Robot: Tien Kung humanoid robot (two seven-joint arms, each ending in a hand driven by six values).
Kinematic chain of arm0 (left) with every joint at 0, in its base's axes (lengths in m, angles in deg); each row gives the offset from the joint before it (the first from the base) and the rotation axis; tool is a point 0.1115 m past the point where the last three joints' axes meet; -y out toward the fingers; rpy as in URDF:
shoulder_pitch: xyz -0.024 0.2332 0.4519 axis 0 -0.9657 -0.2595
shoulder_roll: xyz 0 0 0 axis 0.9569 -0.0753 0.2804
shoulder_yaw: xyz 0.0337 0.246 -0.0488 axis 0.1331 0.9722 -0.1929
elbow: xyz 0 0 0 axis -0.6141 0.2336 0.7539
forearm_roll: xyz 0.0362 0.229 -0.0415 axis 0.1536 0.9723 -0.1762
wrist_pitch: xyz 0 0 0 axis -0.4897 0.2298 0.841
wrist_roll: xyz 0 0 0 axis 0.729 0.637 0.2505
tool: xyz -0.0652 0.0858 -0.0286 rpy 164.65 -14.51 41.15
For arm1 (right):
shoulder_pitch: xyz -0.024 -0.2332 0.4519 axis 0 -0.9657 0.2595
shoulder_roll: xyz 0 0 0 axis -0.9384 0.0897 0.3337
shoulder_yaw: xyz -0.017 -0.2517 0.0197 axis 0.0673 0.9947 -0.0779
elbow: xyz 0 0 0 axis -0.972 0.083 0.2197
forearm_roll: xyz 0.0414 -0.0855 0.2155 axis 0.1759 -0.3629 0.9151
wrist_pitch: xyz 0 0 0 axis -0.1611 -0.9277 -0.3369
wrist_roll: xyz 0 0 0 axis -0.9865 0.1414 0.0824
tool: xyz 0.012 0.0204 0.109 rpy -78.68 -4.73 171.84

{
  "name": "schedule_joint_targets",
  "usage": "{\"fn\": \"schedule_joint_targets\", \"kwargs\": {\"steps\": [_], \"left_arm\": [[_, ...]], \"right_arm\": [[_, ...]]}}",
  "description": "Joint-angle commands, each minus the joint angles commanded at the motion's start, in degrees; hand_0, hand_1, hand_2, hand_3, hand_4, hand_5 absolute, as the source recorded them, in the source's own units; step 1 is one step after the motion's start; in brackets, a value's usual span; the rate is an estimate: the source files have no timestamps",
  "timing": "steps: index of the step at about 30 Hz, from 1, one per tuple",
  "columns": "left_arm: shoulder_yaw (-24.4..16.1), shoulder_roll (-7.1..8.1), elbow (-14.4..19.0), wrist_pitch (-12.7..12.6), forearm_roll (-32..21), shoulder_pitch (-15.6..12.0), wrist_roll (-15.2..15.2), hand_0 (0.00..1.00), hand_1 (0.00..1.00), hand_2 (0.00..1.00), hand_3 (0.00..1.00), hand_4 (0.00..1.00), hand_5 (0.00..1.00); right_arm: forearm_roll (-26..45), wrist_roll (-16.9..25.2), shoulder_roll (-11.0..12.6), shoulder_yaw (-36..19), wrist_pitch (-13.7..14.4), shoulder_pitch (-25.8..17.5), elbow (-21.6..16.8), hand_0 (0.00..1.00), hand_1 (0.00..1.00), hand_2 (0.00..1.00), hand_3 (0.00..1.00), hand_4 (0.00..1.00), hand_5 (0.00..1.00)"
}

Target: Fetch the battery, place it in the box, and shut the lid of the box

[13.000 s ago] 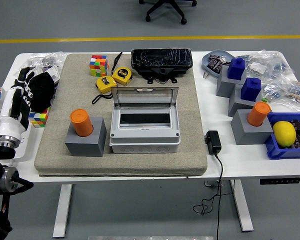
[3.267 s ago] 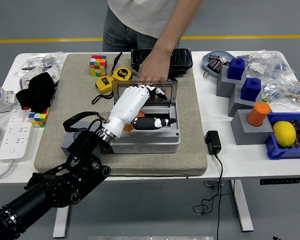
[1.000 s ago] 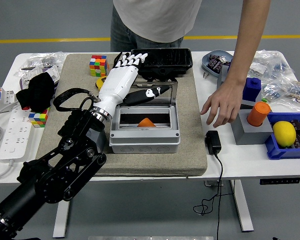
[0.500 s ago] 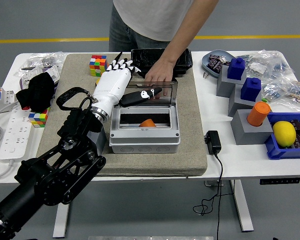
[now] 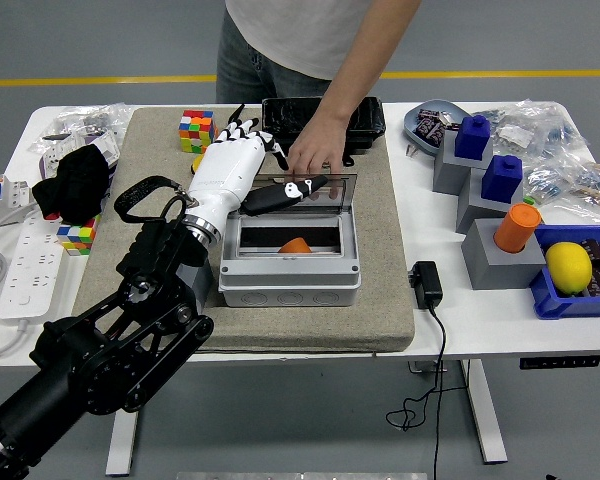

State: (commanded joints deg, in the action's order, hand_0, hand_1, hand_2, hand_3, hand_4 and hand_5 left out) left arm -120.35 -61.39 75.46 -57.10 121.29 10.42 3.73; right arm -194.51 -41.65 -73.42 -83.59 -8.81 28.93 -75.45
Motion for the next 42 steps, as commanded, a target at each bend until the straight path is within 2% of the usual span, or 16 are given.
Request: {"fn": "schedule_joint_targets", "kwargs": {"steps": [5, 6, 11, 12, 17, 18, 23, 24, 42], "left_arm": [[0.0, 0.03, 0.1, -0.4, 0.0, 0.1, 0.2, 0.695, 0.391, 0.394, 0.307, 0.998, 0.998], [0.0, 0.03, 0.0, -0.3, 0.0, 0.1, 0.2, 0.523, 0.209, 0.178, 0.251, 0.998, 0.998], [0.0, 0.1, 0.0, -0.1, 0.0, 0.0, 0.6, 0.523, 0.209, 0.178, 0.251, 0.998, 0.998], [0.1, 0.1, 0.0, -0.1, 0.0, 0.0, 0.7, 0.437, 0.123, 0.133, 0.267, 0.998, 0.998], [0.0, 0.07, 0.0, 0.0, -0.1, 0.1, 1.1, 0.437, 0.123, 0.133, 0.267, 0.998, 0.998], [0.0, 0.08, 0.1, 0.1, -0.1, 0.1, 1.2, 0.324, 0.072, 0.097, 0.206, 0.998, 0.998], [0.1, 0.12, 0.0, 0.0, -1.1, 0.0, 1.3, 0.324, 0.072, 0.097, 0.206, 0.998, 0.998], [0.2, 0.13, -0.1, 0.2, -1.4, -0.1, 1.4, 0.295, 0.048, 0.088, 0.161, 0.998, 0.998], [2.4, 0.57, 0.0, 1.1, -3.4, -2.0, 1.8, 0.289, 0.043, 0.081, 0.159, 0.998, 0.998]], "right_arm": [[0.0, 0.0, 0.0, -0.1, 0.0, 0.0, 0.0, 0.829, 0.727, 0.667, 0.646, 0.998, 0.843], [0.0, 0.0, 0.0, -0.1, 0.0, 0.0, 0.0, 0.829, 0.726, 0.668, 0.646, 0.998, 0.843], [0.0, 0.0, 0.0, -0.1, 0.0, 0.0, 0.0, 0.829, 0.726, 0.668, 0.646, 0.998, 0.843], [0.0, 0.0, 0.0, -0.1, 0.0, 0.0, 0.0, 0.828, 0.727, 0.667, 0.646, 0.998, 0.843], [0.1, 0.0, 0.0, -0.1, 0.0, 0.0, 0.0, 0.828, 0.727, 0.667, 0.646, 0.998, 0.843], [0.1, 0.0, 0.0, -0.1, 0.0, 0.0, 0.0, 0.828, 0.727, 0.668, 0.646, 0.998, 0.843], [0.0, 0.0, 0.0, -0.2, 0.0, 0.0, 0.0, 0.828, 0.727, 0.668, 0.646, 0.998, 0.843], [0.0, 0.0, 0.0, -0.3, 0.1, 0.1, 0.0, 0.828, 0.726, 0.667, 0.644, 0.998, 0.845], [-0.1, 0.1, 0.0, -0.4, 0.1, -0.1, 0.0, 0.828, 0.726, 0.666, 0.644, 0.998, 0.843]]}}
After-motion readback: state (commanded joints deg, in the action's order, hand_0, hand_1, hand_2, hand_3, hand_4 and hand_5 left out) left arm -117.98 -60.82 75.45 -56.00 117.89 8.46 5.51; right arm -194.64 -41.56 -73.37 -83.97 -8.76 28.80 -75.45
